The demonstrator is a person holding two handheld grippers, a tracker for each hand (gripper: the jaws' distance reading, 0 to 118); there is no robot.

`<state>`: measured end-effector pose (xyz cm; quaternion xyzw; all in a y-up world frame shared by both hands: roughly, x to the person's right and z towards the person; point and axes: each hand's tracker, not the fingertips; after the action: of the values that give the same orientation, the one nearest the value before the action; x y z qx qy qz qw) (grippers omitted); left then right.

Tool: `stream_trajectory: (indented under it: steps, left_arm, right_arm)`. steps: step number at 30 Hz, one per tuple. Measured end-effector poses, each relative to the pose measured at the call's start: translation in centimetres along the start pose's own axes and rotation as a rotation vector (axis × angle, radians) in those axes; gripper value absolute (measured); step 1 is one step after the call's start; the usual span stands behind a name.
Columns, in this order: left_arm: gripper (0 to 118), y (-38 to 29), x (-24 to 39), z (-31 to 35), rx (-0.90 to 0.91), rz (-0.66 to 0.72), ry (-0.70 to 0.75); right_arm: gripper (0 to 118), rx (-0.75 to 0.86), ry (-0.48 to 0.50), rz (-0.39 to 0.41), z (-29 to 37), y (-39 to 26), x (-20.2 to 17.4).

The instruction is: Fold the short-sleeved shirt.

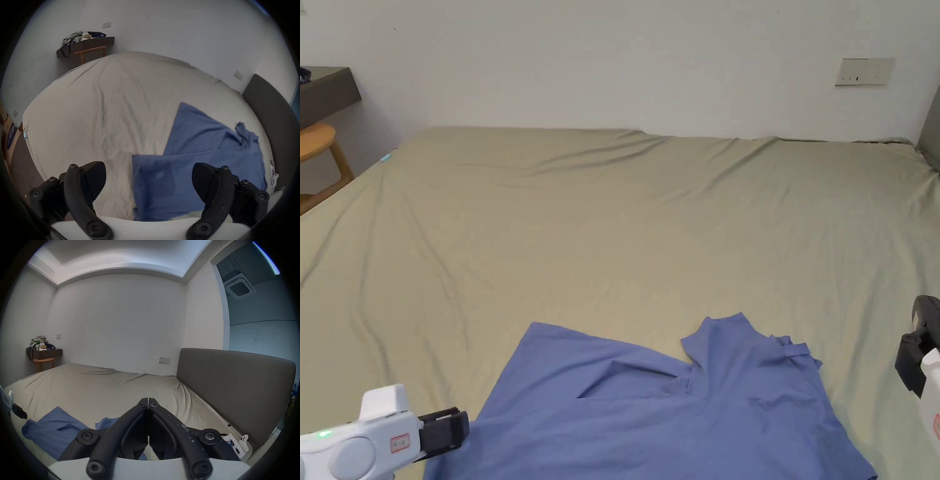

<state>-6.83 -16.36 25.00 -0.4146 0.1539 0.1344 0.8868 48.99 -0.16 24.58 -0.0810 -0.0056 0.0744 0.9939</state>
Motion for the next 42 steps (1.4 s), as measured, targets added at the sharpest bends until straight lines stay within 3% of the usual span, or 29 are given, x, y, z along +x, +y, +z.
stream_trajectory:
  steps: [2, 4, 6, 9, 17, 20, 22, 23, 24, 25, 27, 31, 35, 37, 39, 42]
  left_arm:
    - [101, 0.1, 0.2, -1.7, -0.034, 0.009, 0.026]
    - [69, 0.0, 0.3, -3.1, -0.046, 0.011, 0.015]
    - [25, -0.2, 0.6, -4.6, -0.061, 0.011, 0.037]
    - [4, -1.4, 1.1, -6.1, -0.089, -0.012, 0.04]
    - [0, -0.9, 0.9, -4.7, -0.034, 0.008, 0.034]
    - [0, -0.4, 1.1, -2.6, 0.031, 0.002, -0.001]
    - [0, 0.0, 1.4, -1.1, 0.068, -0.018, -0.028]
    - [0, 0.3, 1.7, -0.3, 0.099, -0.031, -0.037]
    - [0, 0.6, 1.9, 0.4, 0.118, -0.041, -0.049]
    - [0, 0.8, 2.1, 0.9, 0.12, -0.052, -0.056]
    - [0, 1.2, 2.5, 1.7, 0.139, -0.061, -0.076]
    - [0, 1.8, 3.5, 2.7, 0.149, -0.052, -0.1]
    - [0, 2.0, 3.6, 2.4, 0.139, -0.056, -0.102]
    - [0, 2.1, 3.6, 2.2, 0.131, -0.053, -0.101]
    - [0, 1.9, 3.6, 2.1, 0.126, -0.049, -0.096]
    - [0, 1.8, 3.3, 1.7, 0.119, -0.036, -0.093]
  right_arm:
    - [1, -0.012, -0.002, 0.0, -0.2, -0.3, -0.1]
    - [1, -0.022, -0.006, 0.005, -0.3, -0.5, 0.0]
    - [1, -0.033, -0.008, 0.008, -0.5, -0.8, 0.1]
    - [1, -0.049, -0.014, 0.012, -0.7, -1.1, 0.3]
    - [1, -0.107, -0.001, -0.001, -2.6, -2.0, 0.8]
    - [4, -0.201, 0.024, 0.002, -5.8, -2.6, 1.0]
    - [19, -0.287, 0.053, -0.001, -8.6, -3.3, 1.1]
    - [37, -0.331, 0.067, -0.008, -10.5, -4.1, 1.1]
    - [65, -0.399, 0.075, 0.003, -12.3, -4.8, 1.1]
    - [84, -0.445, 0.086, -0.024, -13.9, -5.7, 1.2]
    - [110, -0.559, 0.1, -0.031, -17.6, -7.8, 0.8]
    - [105, -0.725, 0.102, -0.061, -22.5, -12.2, 0.3]
    - [83, -0.817, 0.127, -0.015, -25.0, -15.6, -0.5]
    - [53, -0.828, 0.13, 0.008, -25.2, -16.5, -0.9]
    - [18, -0.858, 0.191, -0.027, -25.2, -17.8, -1.0]
    - [8, -0.864, 0.211, -0.046, -23.7, -17.8, -1.9]
